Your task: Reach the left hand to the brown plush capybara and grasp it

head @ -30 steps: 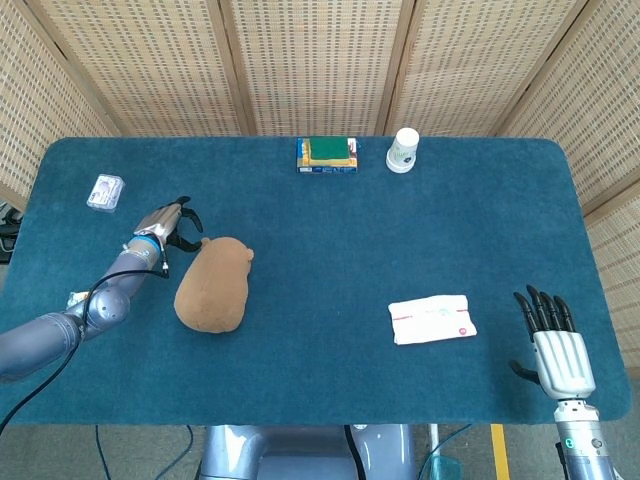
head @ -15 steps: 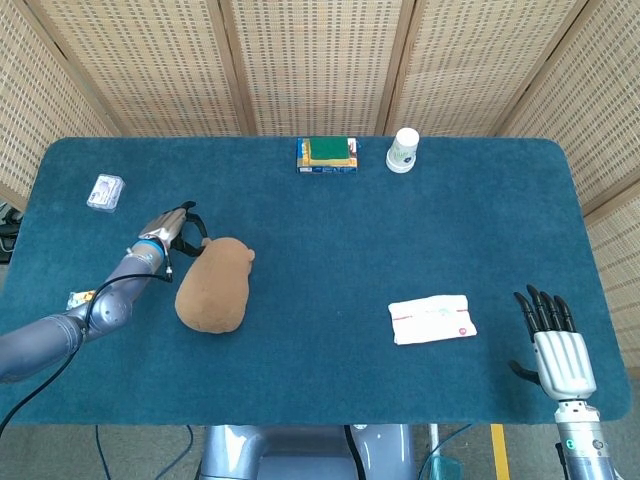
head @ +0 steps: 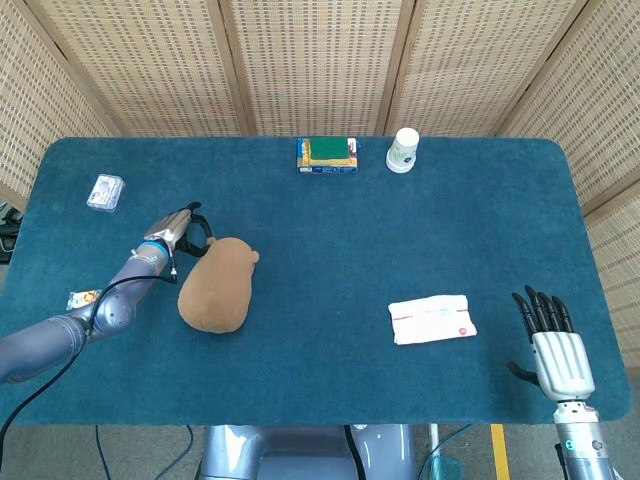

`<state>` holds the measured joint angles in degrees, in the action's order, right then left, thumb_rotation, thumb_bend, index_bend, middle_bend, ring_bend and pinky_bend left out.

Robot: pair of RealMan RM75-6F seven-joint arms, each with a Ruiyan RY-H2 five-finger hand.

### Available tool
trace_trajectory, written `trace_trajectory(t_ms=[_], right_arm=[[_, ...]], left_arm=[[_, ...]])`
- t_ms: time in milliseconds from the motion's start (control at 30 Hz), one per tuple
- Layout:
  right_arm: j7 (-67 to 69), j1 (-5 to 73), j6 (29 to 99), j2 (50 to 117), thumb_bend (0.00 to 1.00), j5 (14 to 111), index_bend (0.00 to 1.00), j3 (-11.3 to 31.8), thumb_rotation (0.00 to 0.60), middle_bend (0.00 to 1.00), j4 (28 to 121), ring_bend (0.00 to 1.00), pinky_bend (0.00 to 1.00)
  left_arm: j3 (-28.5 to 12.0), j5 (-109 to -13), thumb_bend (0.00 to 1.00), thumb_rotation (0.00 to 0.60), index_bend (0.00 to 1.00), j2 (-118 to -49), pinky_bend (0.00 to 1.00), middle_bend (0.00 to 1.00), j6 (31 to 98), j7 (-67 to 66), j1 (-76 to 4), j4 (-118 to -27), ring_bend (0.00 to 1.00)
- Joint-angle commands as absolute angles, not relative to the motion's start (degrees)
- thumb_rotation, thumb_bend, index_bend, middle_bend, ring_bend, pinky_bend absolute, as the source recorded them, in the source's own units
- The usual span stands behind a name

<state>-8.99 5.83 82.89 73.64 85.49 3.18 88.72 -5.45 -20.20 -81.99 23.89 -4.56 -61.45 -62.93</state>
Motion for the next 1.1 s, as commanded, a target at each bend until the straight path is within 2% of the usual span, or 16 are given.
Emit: trace_trajectory(t_ms=[33,667,1100], right_arm=[[-9.0,5.8,83.0,73.6,0.07,85.6,0.06,3.1,0.6,0.0,88.9,0.0,0.0],[-8.4,5.8,83.0,73.2,0.07,85.9,0.07,3.0,0.6,0.0,89.4,0.0,0.0],[-8.3,5.9,83.1,73.3,0.07,86.2,0.07,2.8,0.6,0.0,89.5,0.0,0.0]], left_arm=[[-5.8,-20.9,0.41,0.6,0.49,-82.0,0.0,0.0,24.3,-4.0,-61.3,-63.1,0.0],[-5.7,-23.6,0.45,0.6,0.49,-82.0,0.0,0.0,23.7,-1.5,-61.1,-63.7,0.0],[-5.7,-24.7,0.5,0.6,0.57,-81.4,0.0,0.0,23.2,0.5,-60.8,-64.5,0.0]])
